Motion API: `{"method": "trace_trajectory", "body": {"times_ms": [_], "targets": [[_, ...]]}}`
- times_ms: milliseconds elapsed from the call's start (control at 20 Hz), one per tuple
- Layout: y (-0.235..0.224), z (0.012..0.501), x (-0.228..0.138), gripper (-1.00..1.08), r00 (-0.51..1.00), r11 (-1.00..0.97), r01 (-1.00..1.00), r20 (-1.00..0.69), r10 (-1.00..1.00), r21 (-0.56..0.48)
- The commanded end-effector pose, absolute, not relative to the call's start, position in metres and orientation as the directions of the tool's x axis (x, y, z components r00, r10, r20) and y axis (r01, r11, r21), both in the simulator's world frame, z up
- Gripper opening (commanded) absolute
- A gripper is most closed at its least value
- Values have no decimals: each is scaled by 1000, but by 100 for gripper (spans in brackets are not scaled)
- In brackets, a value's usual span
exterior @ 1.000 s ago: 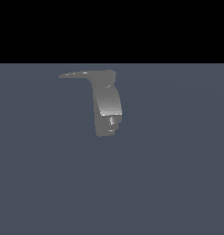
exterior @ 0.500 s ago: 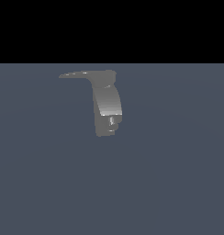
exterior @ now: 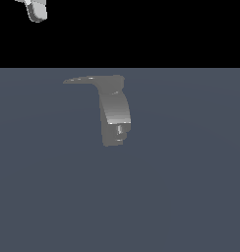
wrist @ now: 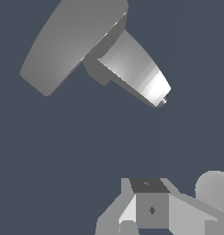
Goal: Turn on the faucet by rotating a designated handle.
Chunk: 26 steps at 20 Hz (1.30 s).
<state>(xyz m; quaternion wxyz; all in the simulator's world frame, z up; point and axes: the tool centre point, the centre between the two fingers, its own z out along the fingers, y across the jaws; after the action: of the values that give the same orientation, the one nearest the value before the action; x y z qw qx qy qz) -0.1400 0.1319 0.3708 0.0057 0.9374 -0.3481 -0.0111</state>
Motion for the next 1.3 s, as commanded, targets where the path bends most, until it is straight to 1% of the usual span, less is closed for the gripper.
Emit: {"method": "trace_trajectory", "body": {"times_ms": [0, 600, 1250], "targets": [[140, 363, -128, -100, 725, -725, -688, -17, -689, 16], [166, 330, -66, -100, 558, -558, -830, -14, -830, 10], [176, 292, 8, -100, 338, -338, -941, -8, -941, 6]]}}
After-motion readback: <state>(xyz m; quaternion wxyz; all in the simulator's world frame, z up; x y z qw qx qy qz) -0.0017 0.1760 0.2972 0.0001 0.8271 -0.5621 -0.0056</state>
